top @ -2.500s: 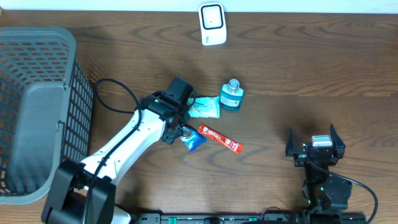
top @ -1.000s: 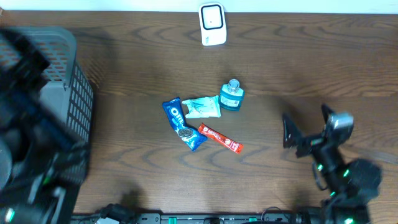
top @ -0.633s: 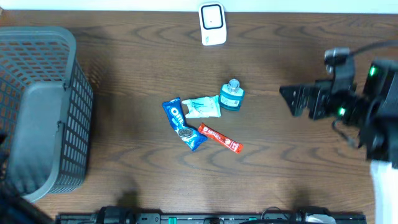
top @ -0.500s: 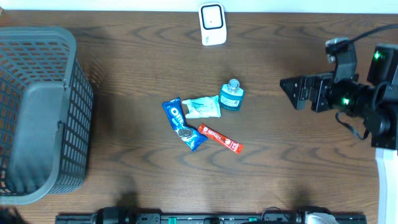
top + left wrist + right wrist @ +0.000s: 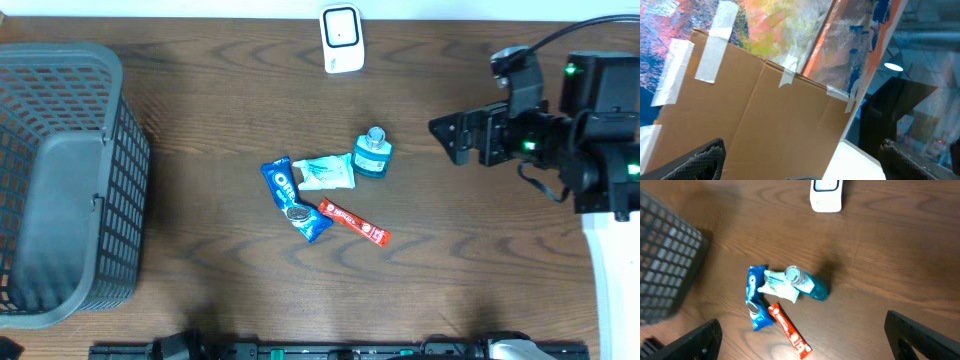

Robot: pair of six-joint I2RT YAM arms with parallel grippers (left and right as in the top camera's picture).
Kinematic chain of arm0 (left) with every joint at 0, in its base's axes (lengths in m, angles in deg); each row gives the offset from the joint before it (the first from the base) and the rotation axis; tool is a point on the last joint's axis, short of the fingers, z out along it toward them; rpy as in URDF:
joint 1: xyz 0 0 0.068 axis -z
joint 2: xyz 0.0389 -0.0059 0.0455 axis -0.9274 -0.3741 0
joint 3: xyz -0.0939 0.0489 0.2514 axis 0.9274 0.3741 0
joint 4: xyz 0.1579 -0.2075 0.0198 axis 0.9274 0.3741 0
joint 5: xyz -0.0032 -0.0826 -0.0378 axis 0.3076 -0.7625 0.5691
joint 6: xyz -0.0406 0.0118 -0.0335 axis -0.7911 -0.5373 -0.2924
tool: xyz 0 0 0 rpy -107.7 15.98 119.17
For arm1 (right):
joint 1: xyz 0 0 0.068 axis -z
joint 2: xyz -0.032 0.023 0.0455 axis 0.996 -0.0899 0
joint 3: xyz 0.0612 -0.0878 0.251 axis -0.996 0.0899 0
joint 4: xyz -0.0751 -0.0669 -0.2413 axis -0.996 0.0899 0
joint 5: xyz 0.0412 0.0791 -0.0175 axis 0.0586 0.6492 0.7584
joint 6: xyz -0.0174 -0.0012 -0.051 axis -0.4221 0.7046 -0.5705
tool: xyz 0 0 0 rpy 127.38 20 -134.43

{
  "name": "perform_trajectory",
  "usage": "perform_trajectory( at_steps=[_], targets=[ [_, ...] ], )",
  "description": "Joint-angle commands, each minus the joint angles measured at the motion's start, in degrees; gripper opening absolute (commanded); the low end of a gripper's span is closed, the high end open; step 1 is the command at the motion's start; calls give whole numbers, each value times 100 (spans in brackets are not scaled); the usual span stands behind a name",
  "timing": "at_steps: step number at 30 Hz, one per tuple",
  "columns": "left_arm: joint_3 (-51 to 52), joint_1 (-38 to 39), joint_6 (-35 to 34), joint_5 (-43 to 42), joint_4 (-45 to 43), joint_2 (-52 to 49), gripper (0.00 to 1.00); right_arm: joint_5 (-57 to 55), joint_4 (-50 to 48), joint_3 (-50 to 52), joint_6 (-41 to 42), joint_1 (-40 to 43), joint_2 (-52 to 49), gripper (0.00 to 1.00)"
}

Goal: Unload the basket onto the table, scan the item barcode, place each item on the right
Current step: 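Reach the right gripper down and grasp the mouthwash bottle cap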

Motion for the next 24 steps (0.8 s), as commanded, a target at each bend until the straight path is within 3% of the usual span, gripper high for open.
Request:
perform_trajectory(
  at_steps=[1,9,12,19,24],
  targets=[
    [13,-98,-57,-144,0,118,98,-1115,-59,-114,-74,-581,-79,99],
    [527,-330,-389,-153,-87,1228,98,-1917,31,-511,-396,-1132,-737,99],
    [702,-286,-511,-151,-184,1657,98,-1917,575,-1250,-632,-1132,-1325,99],
    [898,-286,-693,-162,-264,1838,98,-1851,1357,-2557,-1213,-1134,-2260,99],
    [1034,-299,-992,-173,-269,1840,98,-1814,1676,-2798,-1453,-1349,-2614,99]
  ],
)
